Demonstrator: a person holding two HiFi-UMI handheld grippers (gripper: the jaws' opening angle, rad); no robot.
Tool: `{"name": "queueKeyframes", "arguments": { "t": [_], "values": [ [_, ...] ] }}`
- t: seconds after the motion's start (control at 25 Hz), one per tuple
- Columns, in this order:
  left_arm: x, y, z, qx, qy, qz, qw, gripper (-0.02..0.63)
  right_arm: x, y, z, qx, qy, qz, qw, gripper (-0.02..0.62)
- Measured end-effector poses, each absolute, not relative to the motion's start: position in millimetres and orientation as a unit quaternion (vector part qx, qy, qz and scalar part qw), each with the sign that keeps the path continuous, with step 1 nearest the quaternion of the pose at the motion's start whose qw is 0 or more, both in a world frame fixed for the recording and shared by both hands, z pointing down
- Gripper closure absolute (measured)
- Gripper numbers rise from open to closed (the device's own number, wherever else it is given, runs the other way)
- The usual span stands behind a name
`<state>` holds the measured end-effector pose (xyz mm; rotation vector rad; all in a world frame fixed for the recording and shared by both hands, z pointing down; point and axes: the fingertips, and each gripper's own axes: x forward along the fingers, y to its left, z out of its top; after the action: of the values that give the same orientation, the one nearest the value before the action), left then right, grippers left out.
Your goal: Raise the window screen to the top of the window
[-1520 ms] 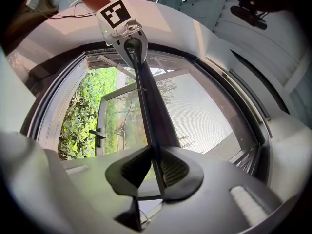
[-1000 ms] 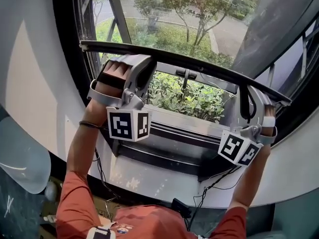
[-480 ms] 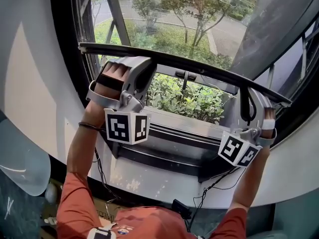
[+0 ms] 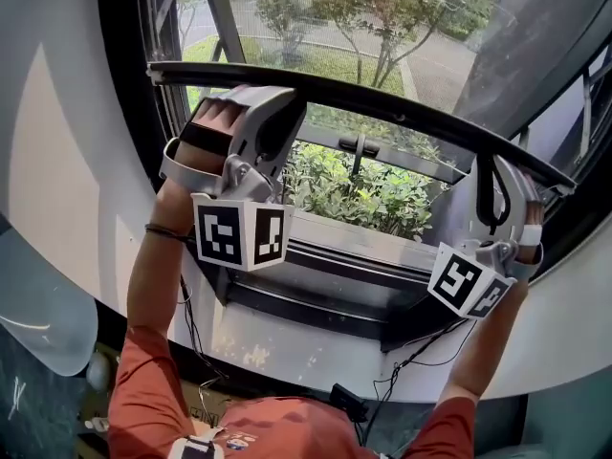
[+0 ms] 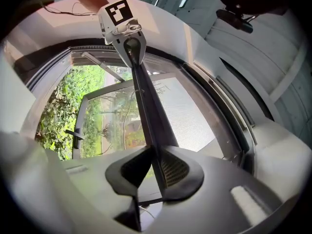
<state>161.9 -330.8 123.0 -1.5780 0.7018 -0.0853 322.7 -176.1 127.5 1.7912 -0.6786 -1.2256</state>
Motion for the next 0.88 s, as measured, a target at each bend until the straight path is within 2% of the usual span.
{"name": "queueKeyframes", "arguments": {
  "t": [0.44, 0.88],
  "values": [
    [163.9, -334.8, 46.7, -0.665, 0.326, -0.029, 0.671, 0.558, 322.1, -181.2, 50.0, 0.699, -0.238, -0.506, 0.447, 0.526],
    [163.7, -331.0, 30.1, -0.641, 0.344, -0.016, 0.686, 0.558, 321.8, -178.1, 35.2, 0.696, -0.22, -0.525, 0.438, 0.526]
  ]
}}
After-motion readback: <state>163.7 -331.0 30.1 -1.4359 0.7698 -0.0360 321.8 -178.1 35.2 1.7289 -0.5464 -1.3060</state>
